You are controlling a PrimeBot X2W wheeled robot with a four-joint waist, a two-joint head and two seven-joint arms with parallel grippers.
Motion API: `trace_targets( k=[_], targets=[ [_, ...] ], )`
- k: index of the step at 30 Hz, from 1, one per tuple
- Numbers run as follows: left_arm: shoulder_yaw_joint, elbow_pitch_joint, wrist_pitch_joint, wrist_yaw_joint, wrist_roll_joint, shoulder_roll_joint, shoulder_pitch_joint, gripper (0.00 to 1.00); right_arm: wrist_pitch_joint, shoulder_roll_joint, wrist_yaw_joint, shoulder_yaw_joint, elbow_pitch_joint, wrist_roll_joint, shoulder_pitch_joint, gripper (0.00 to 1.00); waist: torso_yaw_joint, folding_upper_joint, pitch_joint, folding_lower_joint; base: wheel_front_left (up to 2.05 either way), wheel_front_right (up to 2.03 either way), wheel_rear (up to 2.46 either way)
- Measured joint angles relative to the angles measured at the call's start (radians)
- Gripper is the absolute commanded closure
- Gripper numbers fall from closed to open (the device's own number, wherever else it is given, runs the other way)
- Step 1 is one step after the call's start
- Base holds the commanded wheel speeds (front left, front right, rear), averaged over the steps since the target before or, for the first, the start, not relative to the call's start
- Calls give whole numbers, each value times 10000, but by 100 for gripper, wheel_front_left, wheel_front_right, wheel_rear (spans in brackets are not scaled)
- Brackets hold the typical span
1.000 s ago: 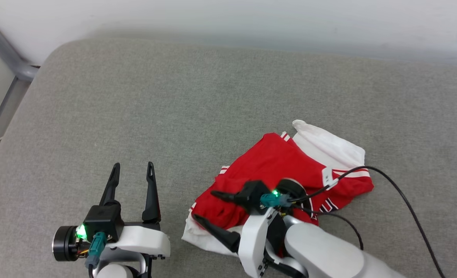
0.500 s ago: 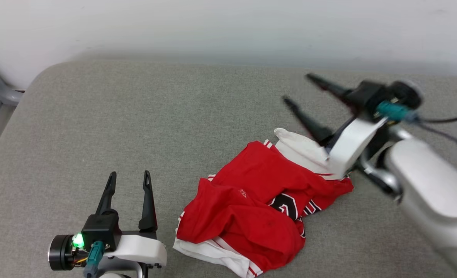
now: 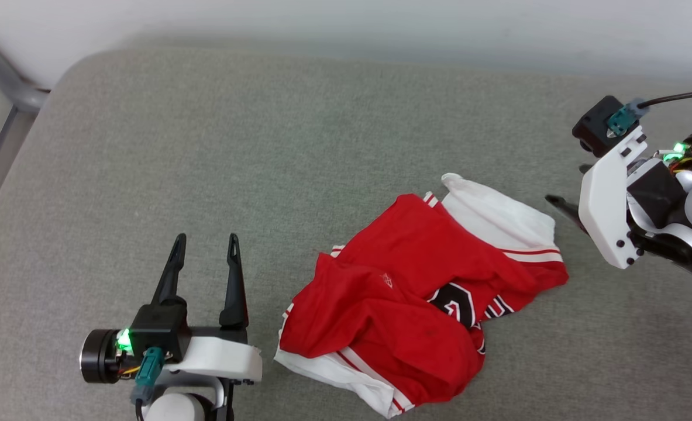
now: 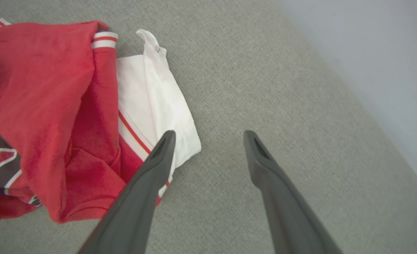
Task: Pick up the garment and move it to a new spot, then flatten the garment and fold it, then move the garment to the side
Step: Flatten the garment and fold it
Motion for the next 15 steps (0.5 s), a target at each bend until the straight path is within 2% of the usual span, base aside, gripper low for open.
trace_targets(
  k=[4,10,15],
  targets=[
    [-190,-38,0,50,-69,-2,-228,0,554,36,0,579,470,311,-355,0,190,0,387,0,0,0,0],
    [-360,-29,0,127,-192,0,-603,0,244,723,0,980,1739,477,-599,0,504,0,976,1,0,0,0],
    [-435,-10,0,222,-276,0,-774,0,52,976,-4,1793,2562,255,-674,0,712,0,1346,0,0,0,0]
  ],
)
